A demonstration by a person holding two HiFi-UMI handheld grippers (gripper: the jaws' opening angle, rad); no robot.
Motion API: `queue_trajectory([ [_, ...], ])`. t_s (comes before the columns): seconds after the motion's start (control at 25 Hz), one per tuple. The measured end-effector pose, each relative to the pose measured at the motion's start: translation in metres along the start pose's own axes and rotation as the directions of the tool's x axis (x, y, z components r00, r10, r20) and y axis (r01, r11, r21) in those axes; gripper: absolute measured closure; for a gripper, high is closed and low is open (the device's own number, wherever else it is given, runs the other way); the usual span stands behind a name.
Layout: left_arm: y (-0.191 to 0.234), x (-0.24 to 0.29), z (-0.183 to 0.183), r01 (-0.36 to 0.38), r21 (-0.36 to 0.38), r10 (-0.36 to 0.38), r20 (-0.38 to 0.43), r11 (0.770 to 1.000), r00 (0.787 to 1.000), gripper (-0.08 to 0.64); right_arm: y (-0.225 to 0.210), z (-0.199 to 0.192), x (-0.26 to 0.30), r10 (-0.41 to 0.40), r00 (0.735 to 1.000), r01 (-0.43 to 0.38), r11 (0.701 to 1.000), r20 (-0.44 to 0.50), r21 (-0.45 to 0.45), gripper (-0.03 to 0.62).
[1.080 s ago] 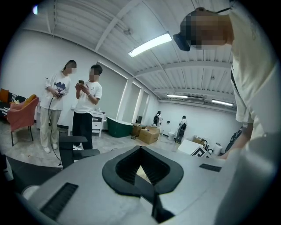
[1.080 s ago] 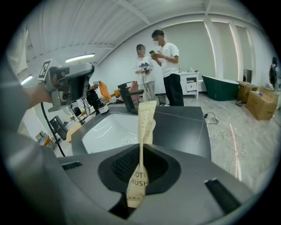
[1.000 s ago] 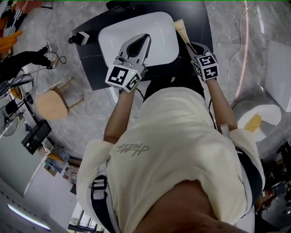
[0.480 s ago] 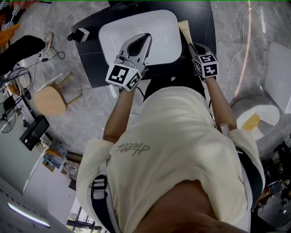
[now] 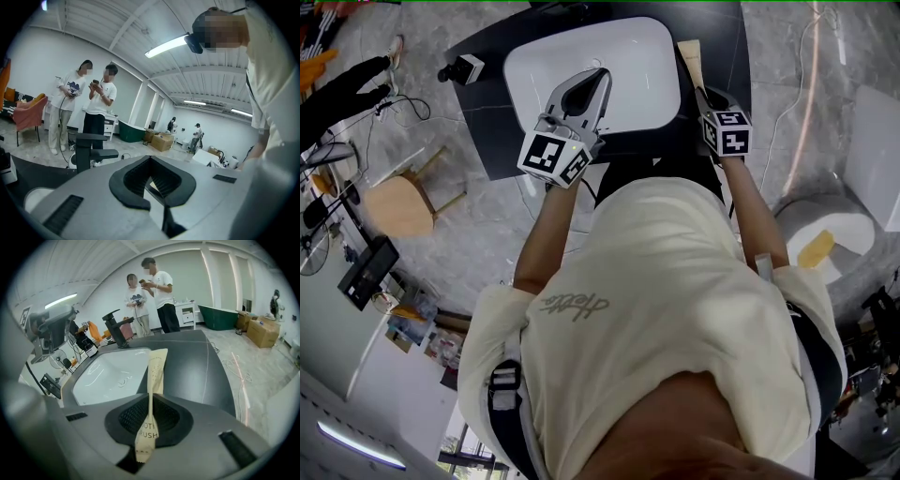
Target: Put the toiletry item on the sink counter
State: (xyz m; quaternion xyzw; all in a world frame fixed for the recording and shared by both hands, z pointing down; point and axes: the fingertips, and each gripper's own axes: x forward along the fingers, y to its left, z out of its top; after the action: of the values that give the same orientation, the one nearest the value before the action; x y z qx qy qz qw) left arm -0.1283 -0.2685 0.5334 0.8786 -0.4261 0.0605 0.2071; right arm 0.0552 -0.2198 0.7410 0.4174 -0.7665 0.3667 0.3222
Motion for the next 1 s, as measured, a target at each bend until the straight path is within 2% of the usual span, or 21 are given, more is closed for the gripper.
queue_trajectory([
  [0.2,0.005,-0.004,-0.003,-0.003,-0.010,0.003,0.003,1.000,1.000,0.557,0.001,-0.001,0.005,-0.017,1.000,0.016,1.000,-0.012,-0.005,0.563],
  [0.44,0.003,-0.011,0.001,-0.002,-0.010,0.003,0.020,1.000,1.000,0.557,0.007,0.001,0.001,-0.030,0.999,0.030,0.999,-0.010,-0.017,0.523],
  [1.0,-0.007,-0.048,0.008,0.016,0.021,-0.018,0.062,1.000,0.998,0.557,0.035,0.018,-0.029,-0.079,0.994,0.086,0.991,0.072,-0.105,0.515],
])
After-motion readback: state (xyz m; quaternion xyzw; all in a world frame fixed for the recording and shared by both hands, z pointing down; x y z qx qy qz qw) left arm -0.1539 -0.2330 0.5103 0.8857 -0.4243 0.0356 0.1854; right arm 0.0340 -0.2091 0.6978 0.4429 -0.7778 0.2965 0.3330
